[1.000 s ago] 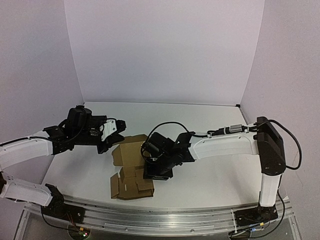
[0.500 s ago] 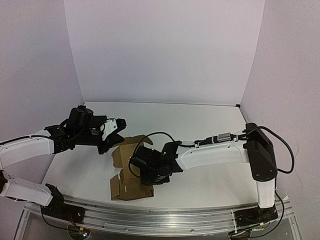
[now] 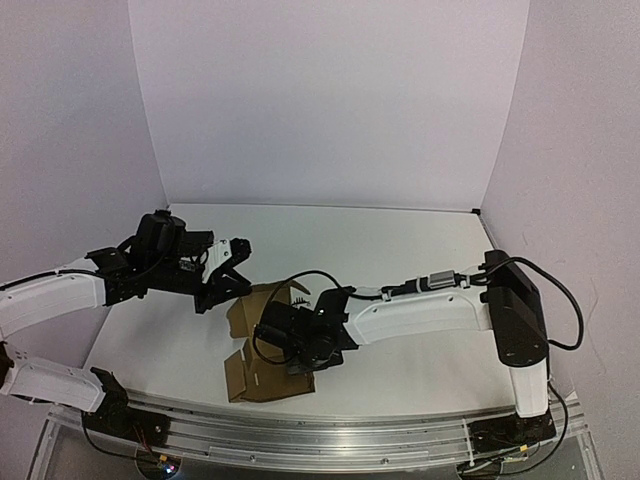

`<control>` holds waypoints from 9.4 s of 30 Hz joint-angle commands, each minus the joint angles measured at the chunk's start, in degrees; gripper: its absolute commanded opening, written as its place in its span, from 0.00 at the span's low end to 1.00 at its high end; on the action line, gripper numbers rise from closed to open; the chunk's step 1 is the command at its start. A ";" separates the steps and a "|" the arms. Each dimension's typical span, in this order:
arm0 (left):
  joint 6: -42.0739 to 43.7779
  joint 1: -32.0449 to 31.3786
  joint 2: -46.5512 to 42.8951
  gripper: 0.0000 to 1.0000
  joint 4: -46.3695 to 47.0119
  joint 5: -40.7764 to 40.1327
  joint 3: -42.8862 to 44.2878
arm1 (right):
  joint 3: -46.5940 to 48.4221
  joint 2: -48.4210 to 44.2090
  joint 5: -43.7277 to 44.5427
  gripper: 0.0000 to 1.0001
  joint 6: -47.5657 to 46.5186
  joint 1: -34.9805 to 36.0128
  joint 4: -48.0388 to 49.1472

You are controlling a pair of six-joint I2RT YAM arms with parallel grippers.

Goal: Fold the paper box

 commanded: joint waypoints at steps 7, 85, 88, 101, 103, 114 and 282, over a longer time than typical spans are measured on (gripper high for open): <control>-5.75 1.82 -1.30 0.62 -2.94 0.65 7.31 | -6.55 -2.77 -0.50 0.00 6.30 -2.68 -1.67; 2.94 -26.53 20.13 0.00 16.00 -12.10 -8.02 | -12.43 -17.23 -5.06 0.54 9.07 -0.82 3.09; 3.02 -26.52 19.90 0.00 16.10 -11.55 -8.69 | -13.97 -20.07 -7.35 0.59 6.72 -0.88 5.41; 4.57 -26.52 19.83 0.00 17.70 -11.28 -9.94 | -26.01 -28.95 -9.34 0.70 10.37 -9.91 12.27; 4.62 -26.51 20.05 0.00 17.79 -11.06 -9.87 | -30.52 -30.01 -9.03 0.69 10.33 -13.84 21.02; 5.51 -26.42 20.16 0.00 18.45 -11.56 -9.70 | -35.97 -20.88 -25.87 0.70 2.78 -24.76 52.15; -43.14 -11.86 16.36 0.41 7.06 -22.75 -5.21 | -30.20 -18.27 20.62 0.07 8.60 3.91 22.56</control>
